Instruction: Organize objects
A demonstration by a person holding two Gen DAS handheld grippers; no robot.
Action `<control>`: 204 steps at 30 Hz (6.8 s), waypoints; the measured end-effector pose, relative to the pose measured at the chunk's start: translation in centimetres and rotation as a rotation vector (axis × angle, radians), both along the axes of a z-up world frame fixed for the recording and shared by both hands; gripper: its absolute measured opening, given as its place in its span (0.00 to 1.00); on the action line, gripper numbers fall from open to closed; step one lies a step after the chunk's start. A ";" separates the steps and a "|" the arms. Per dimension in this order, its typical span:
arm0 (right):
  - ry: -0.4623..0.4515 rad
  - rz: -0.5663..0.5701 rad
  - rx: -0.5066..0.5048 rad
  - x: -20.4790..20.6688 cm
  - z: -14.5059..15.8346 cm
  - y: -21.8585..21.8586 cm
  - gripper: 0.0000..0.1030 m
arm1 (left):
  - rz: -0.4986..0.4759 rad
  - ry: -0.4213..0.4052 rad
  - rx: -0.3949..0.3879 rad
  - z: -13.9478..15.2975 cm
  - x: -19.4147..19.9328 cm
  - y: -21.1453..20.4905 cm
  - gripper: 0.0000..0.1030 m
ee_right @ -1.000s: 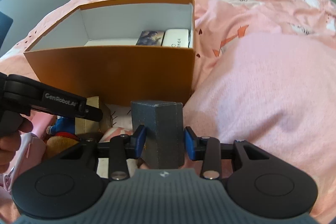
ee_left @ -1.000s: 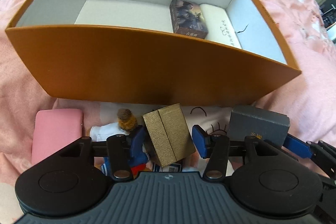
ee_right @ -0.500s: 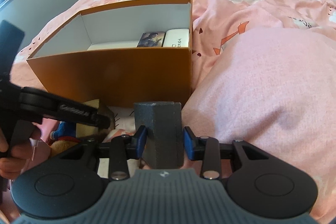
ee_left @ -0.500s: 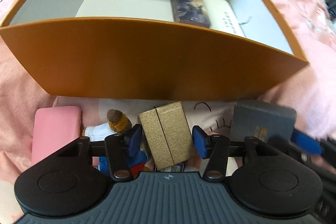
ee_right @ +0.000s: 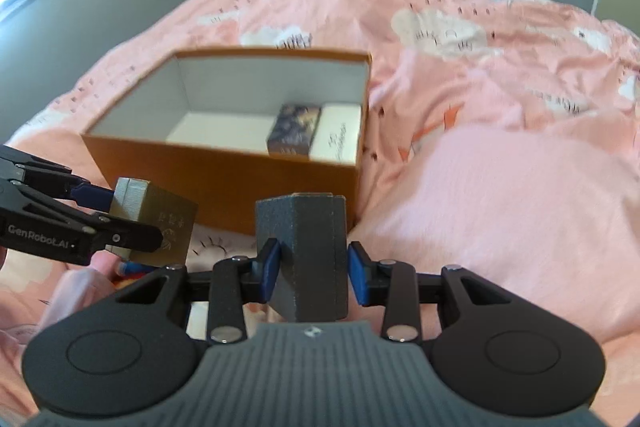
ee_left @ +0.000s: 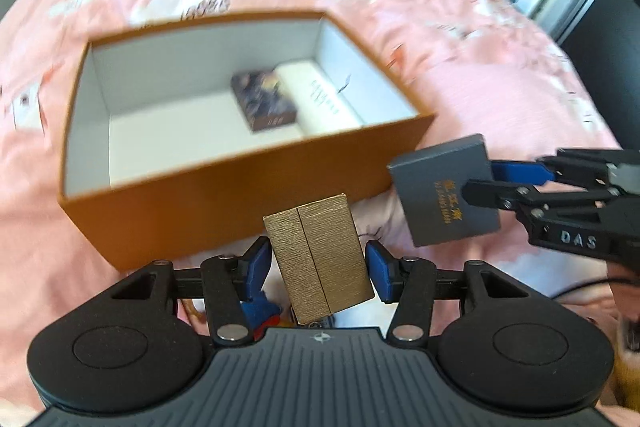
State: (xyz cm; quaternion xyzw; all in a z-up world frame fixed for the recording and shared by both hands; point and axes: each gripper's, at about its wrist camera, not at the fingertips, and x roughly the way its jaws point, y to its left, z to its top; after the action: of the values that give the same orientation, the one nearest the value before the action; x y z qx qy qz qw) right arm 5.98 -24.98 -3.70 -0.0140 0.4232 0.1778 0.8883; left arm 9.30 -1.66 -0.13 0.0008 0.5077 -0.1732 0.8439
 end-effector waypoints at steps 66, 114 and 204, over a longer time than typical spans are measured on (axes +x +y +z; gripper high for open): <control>0.102 0.110 0.087 19.5 -1.1 3.4 0.37 | -0.566 0.382 -0.169 -8.8 20.5 -4.9 0.59; 0.372 -0.005 0.232 27.0 -7.5 13.1 0.37 | -0.152 0.124 0.152 -6.7 19.8 6.7 0.24; -0.035 -0.034 0.036 -3.8 -2.8 7.1 0.46 | 0.012 -0.162 -0.006 -3.1 -4.6 2.8 0.36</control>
State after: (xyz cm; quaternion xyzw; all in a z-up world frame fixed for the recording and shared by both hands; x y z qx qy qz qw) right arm 2.14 -17.85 -6.47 0.0063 0.4046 0.1699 0.8985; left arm 4.68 1.18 -3.24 0.0092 0.4373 -0.1688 0.8833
